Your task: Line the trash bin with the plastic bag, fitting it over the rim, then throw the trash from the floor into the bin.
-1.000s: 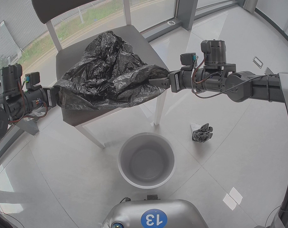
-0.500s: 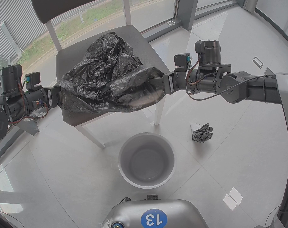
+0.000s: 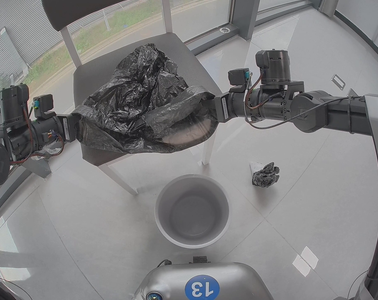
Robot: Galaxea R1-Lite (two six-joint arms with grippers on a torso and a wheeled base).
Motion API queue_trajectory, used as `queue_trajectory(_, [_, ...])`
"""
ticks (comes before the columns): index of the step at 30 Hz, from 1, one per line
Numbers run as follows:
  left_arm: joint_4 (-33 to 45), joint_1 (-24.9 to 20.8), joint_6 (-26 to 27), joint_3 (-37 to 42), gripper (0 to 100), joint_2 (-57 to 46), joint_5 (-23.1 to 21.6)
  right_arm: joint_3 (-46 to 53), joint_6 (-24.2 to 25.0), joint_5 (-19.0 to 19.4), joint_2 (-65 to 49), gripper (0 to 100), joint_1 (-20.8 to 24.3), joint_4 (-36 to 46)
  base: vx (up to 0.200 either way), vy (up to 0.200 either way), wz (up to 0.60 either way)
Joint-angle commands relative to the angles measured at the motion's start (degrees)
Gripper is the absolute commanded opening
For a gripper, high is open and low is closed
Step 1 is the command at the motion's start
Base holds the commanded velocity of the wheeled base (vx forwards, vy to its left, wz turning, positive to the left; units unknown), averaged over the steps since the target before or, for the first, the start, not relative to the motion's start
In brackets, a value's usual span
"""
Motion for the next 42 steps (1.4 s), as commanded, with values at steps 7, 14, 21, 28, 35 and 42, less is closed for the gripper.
queue_trajectory(7, [0.0,-4.0,-2.3,4.4,0,-5.3,0.7,1.7,0.4,-6.2,-6.4,0,-0.2,8.9,0.0,0.0,0.0])
queue_trajectory(14, [7.3,-8.8,-3.4,6.0,0,-12.2,0.8,9.2,0.2,-10.4,-12.8,0,0.8,11.7,0.0,0.0,0.0])
queue_trajectory(21, [10.5,-15.1,-4.9,8.0,0,-14.9,2.5,18.3,0.2,-10.4,-20.2,0,0.8,11.7,0.0,0.0,0.0])
queue_trajectory(28, [0.9,-18.9,-5.0,14.5,0,-15.3,2.6,25.1,0.4,-10.7,-23.4,0,1.2,11.8,0.0,0.0,0.0])
queue_trajectory(35, [-2.3,-18.7,-6.6,22.0,0,-20.2,2.6,26.8,0.6,-11.0,-24.2,0,2.2,11.7,0.0,0.0,0.0])
queue_trajectory(42, [8.1,-20.9,-9.2,19.4,0,-26.3,2.6,31.0,0.6,-12.6,-26.7,0,4.6,9.0,0.0,0.0,0.0])
